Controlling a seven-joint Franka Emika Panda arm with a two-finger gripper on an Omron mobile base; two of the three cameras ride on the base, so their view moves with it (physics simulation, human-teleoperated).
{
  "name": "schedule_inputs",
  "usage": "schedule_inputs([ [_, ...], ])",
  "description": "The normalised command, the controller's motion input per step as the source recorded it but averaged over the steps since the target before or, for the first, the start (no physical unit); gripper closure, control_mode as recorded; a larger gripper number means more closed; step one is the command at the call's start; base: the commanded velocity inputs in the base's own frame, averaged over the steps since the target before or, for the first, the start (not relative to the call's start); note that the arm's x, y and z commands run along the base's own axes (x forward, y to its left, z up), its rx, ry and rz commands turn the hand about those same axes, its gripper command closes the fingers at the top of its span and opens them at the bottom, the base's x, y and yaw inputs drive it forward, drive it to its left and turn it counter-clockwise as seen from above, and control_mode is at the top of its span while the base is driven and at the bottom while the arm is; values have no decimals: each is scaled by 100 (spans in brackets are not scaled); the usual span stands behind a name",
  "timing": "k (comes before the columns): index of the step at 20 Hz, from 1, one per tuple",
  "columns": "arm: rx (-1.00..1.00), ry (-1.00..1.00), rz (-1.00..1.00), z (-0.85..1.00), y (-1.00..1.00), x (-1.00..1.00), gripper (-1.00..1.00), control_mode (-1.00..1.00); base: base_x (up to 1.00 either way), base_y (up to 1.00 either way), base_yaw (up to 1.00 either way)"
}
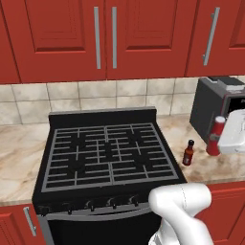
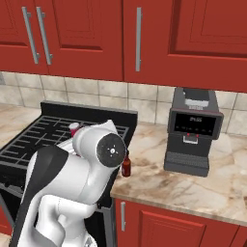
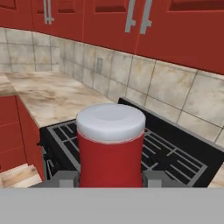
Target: Take 2 condiments from the cabinet and move them on the counter near the stove.Make sure the condiments are lined up with each other, next to each other.
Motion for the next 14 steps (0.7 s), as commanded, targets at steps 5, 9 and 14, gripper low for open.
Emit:
schedule_inputs([
  [5,0,0,-1,-24,-14,16,100,-100,0,0,0],
  [9,0,0,-2,-28,-7,17,100,-100,0,0,0],
  [14,0,0,0,-28,-18,15,100,-100,0,0,0],
])
